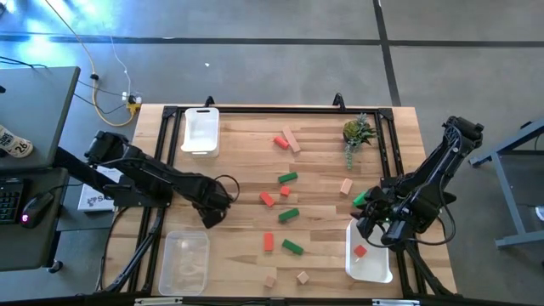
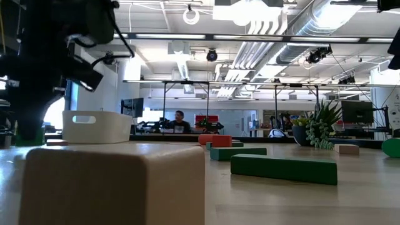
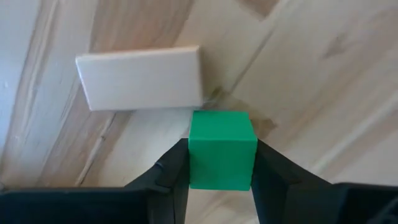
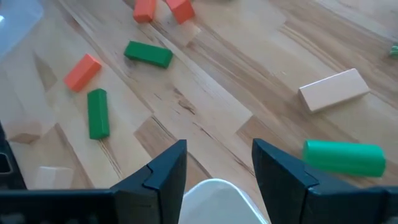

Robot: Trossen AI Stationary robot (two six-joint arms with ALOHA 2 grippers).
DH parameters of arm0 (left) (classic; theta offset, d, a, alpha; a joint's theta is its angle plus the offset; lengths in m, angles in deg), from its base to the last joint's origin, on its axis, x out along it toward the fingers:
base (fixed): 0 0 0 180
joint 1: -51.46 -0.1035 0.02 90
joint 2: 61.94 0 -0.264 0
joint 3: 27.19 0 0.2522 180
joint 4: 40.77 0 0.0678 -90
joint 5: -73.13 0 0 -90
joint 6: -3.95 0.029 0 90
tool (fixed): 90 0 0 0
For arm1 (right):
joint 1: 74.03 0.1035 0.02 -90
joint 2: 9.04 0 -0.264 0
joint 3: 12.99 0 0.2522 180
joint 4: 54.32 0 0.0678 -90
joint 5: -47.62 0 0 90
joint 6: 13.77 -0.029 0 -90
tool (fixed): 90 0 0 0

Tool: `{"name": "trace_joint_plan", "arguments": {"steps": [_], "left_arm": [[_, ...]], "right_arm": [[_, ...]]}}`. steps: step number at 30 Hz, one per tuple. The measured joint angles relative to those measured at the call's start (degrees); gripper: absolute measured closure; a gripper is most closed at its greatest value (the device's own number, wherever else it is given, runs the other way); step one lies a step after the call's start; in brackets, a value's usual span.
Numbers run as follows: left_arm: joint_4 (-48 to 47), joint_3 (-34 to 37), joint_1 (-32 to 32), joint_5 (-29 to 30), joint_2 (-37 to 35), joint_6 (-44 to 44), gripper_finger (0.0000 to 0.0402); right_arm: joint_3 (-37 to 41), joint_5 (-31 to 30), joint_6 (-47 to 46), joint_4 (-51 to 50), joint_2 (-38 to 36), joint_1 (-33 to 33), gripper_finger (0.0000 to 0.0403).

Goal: Sort & place blocks by color
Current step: Put the green block into the top white bin

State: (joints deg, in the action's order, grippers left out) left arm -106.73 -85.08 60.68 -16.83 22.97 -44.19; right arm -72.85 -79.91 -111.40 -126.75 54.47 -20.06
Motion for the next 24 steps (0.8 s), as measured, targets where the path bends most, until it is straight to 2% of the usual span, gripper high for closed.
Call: {"name": "trace_joint_plan", "arguments": {"steps": [6,13,18,24], "left_arm": [[0.20,-3.86,0.00,0.48,-2.76,1.90,0.0294],[-0.19,-7.02,-1.82,5.22,-7.97,4.55,0.0292],[-0.12,-7.22,-7.41,7.18,-11.99,8.33,0.0293],[0.13,-7.22,-16.30,12.89,-15.24,10.52,0.0290]], "right_arm": [[0.00,-5.06,0.07,3.11,0.00,0.00,0.0236],[0.00,-14.06,1.56,7.77,0.00,-0.16,0.0236],[0.00,-18.72,9.23,13.56,-0.02,-2.77,0.0236],[0.00,-19.70,24.70,24.75,-0.02,-8.42,0.0236]]}}
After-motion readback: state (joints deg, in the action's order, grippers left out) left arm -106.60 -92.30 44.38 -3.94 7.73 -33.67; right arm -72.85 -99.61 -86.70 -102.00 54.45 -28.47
